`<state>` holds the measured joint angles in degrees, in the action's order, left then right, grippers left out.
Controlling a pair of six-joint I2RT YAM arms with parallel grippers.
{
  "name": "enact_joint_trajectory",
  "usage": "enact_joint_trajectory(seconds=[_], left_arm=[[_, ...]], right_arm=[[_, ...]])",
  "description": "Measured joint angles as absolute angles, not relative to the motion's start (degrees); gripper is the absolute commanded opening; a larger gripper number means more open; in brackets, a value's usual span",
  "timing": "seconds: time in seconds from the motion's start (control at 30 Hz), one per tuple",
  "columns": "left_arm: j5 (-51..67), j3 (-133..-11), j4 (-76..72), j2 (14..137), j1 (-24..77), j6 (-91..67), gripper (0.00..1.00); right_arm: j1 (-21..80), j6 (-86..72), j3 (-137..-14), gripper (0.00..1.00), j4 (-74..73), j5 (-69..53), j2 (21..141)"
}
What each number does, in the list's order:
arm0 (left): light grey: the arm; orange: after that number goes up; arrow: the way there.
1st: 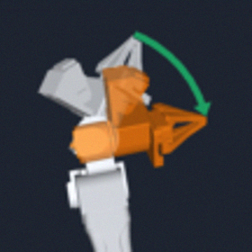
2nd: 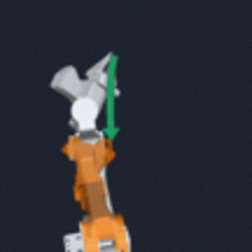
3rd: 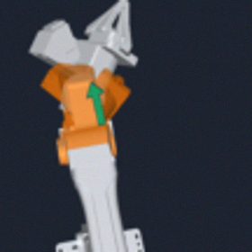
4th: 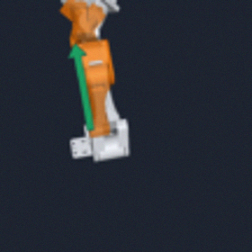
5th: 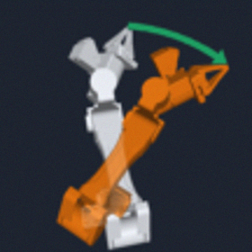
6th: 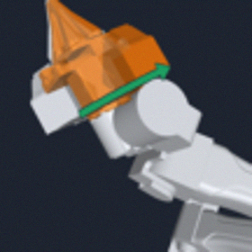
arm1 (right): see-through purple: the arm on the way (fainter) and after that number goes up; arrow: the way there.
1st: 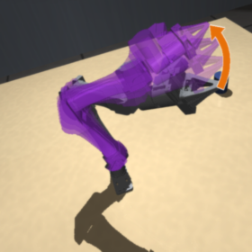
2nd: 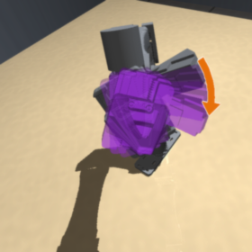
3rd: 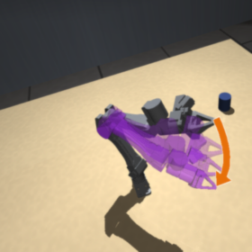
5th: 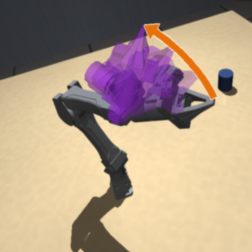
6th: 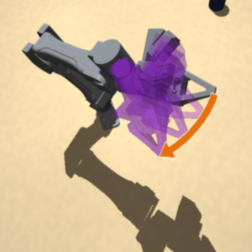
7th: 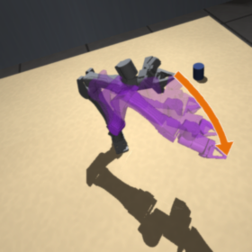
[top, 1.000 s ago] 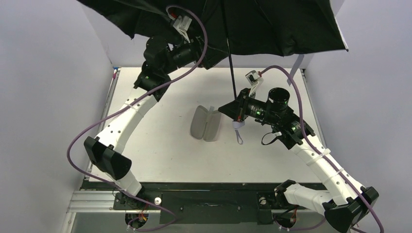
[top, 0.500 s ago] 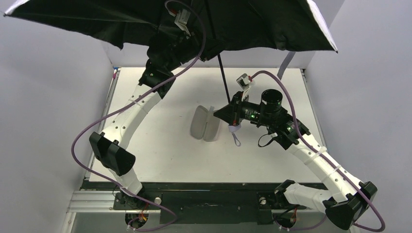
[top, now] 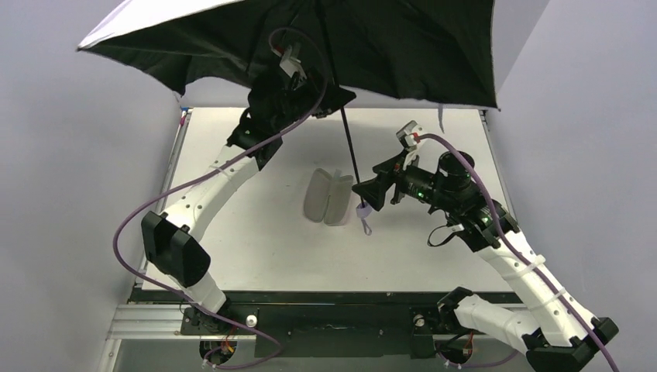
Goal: Open the umbrella
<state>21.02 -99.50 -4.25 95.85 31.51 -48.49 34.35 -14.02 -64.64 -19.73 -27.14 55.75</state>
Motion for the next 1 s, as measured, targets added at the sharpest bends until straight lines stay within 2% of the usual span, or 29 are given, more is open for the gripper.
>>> enact_joint_trajectory(seconds=[0.33, 0.53, 1.0], left_arm=[[17.9, -82.4, -4.2, 94.2, 31.5, -46.3, 0.0], [17.8, -74.5, -11.3, 94.1, 31.5, -44.6, 0.0], [19.7, -71.3, -26.5, 94.2, 31.5, -43.9, 0.0]], right_arm=[[33.8, -2.8, -63.5, 0.76, -31.6, -21.8, 47.9], [33.8, 3.2, -60.6, 0.76, -36.8, -18.8, 43.9], [33.8, 9.9, -55.3, 0.76, -42.2, -15.8, 40.0]])
